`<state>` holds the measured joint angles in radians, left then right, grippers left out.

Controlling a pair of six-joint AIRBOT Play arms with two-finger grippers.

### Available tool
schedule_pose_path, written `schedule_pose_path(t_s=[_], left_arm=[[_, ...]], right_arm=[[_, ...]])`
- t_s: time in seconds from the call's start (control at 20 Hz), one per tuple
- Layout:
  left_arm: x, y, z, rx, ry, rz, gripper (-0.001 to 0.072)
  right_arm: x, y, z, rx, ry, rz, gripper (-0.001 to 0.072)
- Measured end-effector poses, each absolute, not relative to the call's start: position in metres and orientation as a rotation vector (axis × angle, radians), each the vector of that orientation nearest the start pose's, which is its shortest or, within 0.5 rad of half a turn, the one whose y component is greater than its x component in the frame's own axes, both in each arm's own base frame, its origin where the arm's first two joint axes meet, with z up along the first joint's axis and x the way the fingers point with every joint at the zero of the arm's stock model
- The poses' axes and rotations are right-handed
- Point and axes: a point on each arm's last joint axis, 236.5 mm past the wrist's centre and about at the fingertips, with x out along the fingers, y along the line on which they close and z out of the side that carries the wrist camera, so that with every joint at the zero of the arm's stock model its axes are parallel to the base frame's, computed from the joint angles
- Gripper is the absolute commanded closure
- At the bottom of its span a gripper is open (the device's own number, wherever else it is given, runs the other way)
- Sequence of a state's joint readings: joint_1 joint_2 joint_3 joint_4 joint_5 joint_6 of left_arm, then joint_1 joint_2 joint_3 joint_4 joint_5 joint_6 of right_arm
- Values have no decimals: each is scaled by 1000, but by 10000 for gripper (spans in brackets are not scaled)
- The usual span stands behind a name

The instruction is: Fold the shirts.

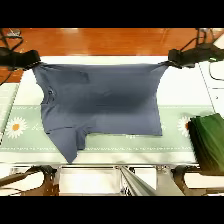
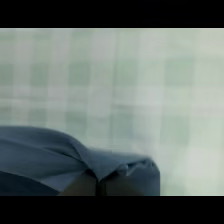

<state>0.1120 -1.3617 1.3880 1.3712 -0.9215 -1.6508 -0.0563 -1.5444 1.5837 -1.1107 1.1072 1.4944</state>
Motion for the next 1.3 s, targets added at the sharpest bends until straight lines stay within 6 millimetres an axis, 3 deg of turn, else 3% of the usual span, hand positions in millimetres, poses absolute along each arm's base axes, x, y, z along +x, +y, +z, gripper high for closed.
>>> schedule_pose_path(t_s=[0.15, 0.3, 0.4, 0.6, 0.9, 0.95, 1.0, 1.05, 1.15, 1.3], left_arm=[[511, 10, 58, -393, 932, 41, 681], [513, 3, 39, -432, 990, 23, 681], [502, 6, 32, -419, 1047, 6, 681], [461, 14, 4, -358, 1249, -48, 681], [418, 20, -46, -336, 1481, -68, 678], [413, 20, -52, -338, 1508, -71, 554], [409, 20, -57, -342, 1530, -71, 128], [405, 20, -60, -344, 1552, -71, 7], [394, 22, -62, -350, 1602, -67, 7], [371, 30, -54, -359, 1669, -58, 8]], right_arm=[[540, 70, 49, 434, 1046, 252, 686], [547, 74, 33, 487, 1091, 258, 686], [535, 76, 29, 491, 1154, 280, 686], [494, 72, 15, 436, 1333, 321, 686], [437, 70, -45, 422, 1570, 300, 685], [432, 72, -53, 426, 1592, 299, 608], [427, 74, -60, 429, 1610, 293, 301], [425, 75, -64, 436, 1621, 285, 87], [421, 75, -63, 435, 1635, 280, 89], [417, 65, -41, 413, 1614, 261, 89]])
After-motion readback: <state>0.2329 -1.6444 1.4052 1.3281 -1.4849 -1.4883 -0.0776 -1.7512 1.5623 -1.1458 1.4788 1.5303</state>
